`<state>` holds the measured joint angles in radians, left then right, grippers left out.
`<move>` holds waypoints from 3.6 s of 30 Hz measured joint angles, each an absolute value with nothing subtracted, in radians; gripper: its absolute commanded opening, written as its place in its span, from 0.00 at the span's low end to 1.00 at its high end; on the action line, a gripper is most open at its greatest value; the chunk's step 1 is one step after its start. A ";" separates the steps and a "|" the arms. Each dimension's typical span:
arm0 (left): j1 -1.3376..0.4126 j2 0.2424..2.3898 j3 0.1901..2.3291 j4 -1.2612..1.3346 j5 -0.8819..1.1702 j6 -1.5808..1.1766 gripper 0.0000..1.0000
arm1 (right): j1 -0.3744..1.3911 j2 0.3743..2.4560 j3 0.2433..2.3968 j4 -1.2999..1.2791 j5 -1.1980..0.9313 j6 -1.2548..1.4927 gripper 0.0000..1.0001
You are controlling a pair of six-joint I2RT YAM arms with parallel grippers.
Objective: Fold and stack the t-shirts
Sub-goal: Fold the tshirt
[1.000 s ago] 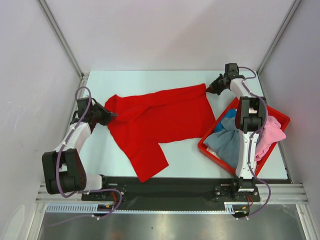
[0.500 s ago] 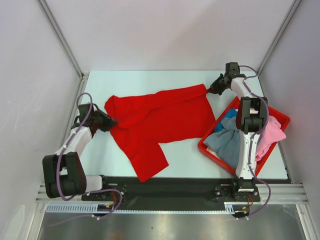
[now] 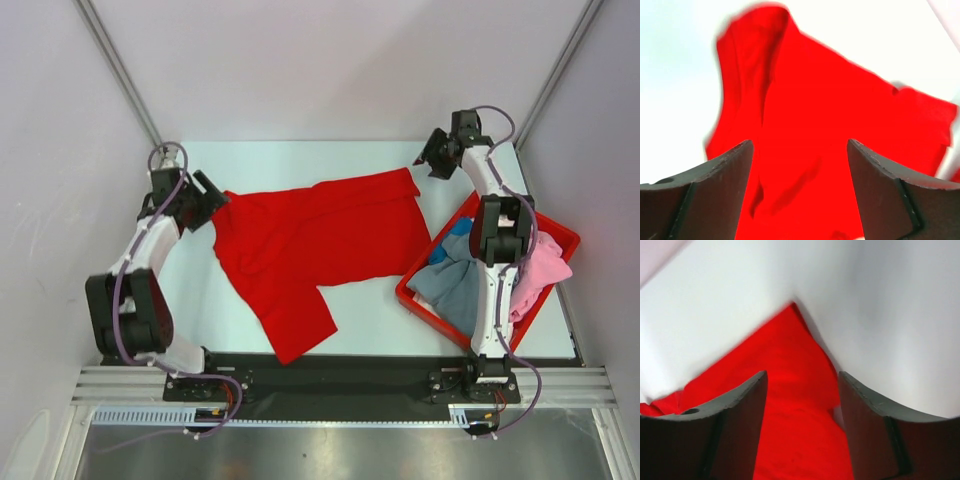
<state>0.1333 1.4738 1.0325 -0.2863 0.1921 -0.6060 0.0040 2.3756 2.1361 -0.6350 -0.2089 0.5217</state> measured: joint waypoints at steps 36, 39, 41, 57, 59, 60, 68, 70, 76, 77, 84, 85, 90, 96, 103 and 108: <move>0.204 2.127 1.543 -0.290 0.315 -1.153 0.59 | 0.015 2.528 2.244 -0.447 -0.323 0.459 0.66; 0.204 2.140 1.549 -0.297 0.299 -1.209 0.59 | 0.015 2.528 2.244 -0.439 -0.323 0.462 0.66; 0.204 2.154 1.563 -0.310 0.289 -1.237 0.59 | 0.015 2.528 2.244 -0.435 -0.323 0.463 0.66; 0.205 2.252 1.663 -0.355 0.239 -1.371 0.53 | 0.015 2.528 2.239 -0.416 -0.350 0.473 0.62; 0.206 2.254 1.663 -0.355 0.238 -1.371 0.49 | 0.015 2.529 2.239 -0.407 -0.362 0.476 0.59; 0.207 2.255 1.663 -0.355 0.238 -1.371 0.47 | 0.015 2.529 2.239 -0.401 -0.369 0.477 0.59; 0.211 2.275 1.675 -0.353 0.243 -1.369 0.36 | 0.012 2.554 2.239 -0.382 -0.375 0.486 0.58; 0.211 2.278 1.675 -0.353 0.242 -1.369 0.27 | 0.011 2.561 2.239 -0.382 -0.374 0.490 0.59; 0.213 2.284 1.675 -0.352 0.241 -1.352 0.07 | 0.011 2.570 2.239 -0.383 -0.375 0.496 0.61; 0.213 2.284 1.675 -0.350 0.241 -1.344 0.07 | 0.011 2.575 2.242 -0.384 -0.377 0.496 0.61; 0.213 2.284 1.675 -0.324 0.250 -1.280 0.01 | 0.011 2.599 2.251 -0.383 -0.395 0.500 0.55; 0.213 2.284 1.675 -0.316 0.253 -1.272 0.00 | 0.011 2.603 2.253 -0.382 -0.400 0.500 0.54; 0.215 2.284 1.672 -0.260 0.295 -1.218 0.00 | 0.011 2.627 2.273 -0.363 -0.418 0.524 0.44; 0.229 2.284 1.655 -0.171 0.357 -1.169 0.00 | 0.011 2.640 2.272 -0.328 -0.392 0.575 0.19; 0.255 2.285 1.623 -0.075 0.424 -1.168 0.00 | 0.011 2.650 2.243 -0.223 -0.351 0.664 0.00; 0.275 2.313 1.631 0.008 0.452 -1.170 0.00 | 0.011 2.650 2.176 -0.071 -0.312 0.708 0.00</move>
<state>0.2749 2.3131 1.6310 0.0082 0.4522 -1.1698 0.0113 2.6499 2.1757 -0.0708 -0.3119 0.7082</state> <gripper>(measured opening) 0.009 0.017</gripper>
